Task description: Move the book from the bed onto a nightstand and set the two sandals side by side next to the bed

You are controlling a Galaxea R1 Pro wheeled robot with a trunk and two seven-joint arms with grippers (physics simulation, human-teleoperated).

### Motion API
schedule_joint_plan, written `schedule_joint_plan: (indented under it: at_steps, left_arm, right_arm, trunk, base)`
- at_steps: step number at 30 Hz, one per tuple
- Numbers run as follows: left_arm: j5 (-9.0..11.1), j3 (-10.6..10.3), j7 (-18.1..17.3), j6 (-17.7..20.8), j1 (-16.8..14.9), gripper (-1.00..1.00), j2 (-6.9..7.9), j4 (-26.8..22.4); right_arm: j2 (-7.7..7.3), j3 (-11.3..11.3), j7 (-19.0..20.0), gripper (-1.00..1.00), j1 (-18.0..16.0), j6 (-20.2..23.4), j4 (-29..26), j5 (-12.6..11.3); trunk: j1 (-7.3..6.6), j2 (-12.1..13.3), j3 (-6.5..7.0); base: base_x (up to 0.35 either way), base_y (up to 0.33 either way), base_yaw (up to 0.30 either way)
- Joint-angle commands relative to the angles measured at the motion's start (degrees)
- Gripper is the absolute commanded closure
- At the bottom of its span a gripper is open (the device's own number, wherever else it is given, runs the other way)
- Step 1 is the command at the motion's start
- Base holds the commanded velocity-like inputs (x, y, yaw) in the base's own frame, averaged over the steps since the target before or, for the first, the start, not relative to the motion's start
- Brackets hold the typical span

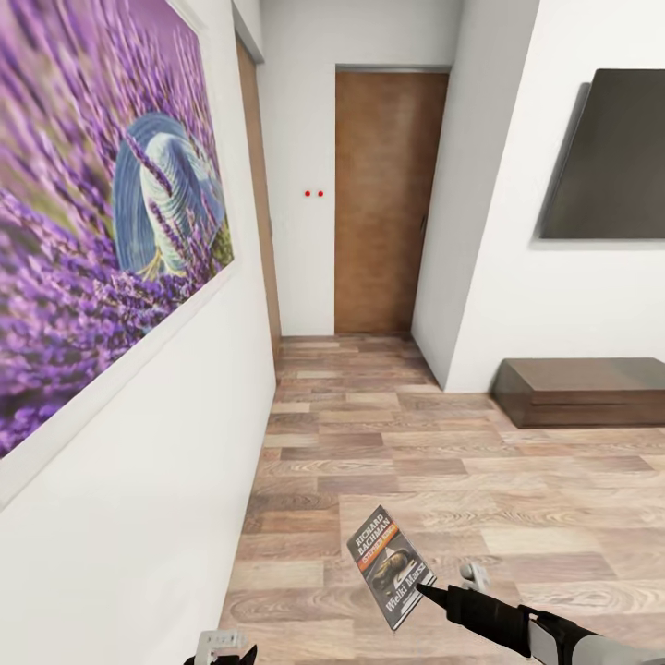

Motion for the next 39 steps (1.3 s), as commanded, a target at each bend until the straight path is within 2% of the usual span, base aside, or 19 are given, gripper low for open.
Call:
schedule_joint_plan:
  at_steps: [1,20,29,39]
  left_arm:
    - [-0.32,0.49,-0.23,-0.15,-0.05,-1.0,0.01,0.06]
    - [-0.32,0.49,-0.23,-0.15,-0.06,-1.0,-0.08,0.06]
    - [-0.32,0.49,-0.23,-0.15,-0.05,-1.0,-0.08,0.06]
    - [-0.32,0.49,-0.23,-0.15,-0.06,-1.0,-0.08,0.06]
  right_arm:
    - [0.02,0.22,0.28,1.0,-0.1,0.11,0.17,-0.61]
    - [-0.02,0.23,0.36,1.0,-0.1,0.18,0.17,-0.59]
    - [-0.03,0.23,0.37,1.0,-0.1,0.18,0.17,-0.54]
    - [0.01,0.22,0.31,1.0,-0.1,0.19,0.17,-0.52]
  trunk:
    - [0.05,-0.09,-0.1]
    - [0.05,-0.09,-0.1]
    - [0.05,-0.09,-0.1]
    - [0.05,-0.09,-0.1]
  base:
    - [0.275,0.0,0.0]
    - [0.274,0.0,-0.013]
    - [0.251,0.0,-0.248]
    - [0.028,0.0,-0.281]
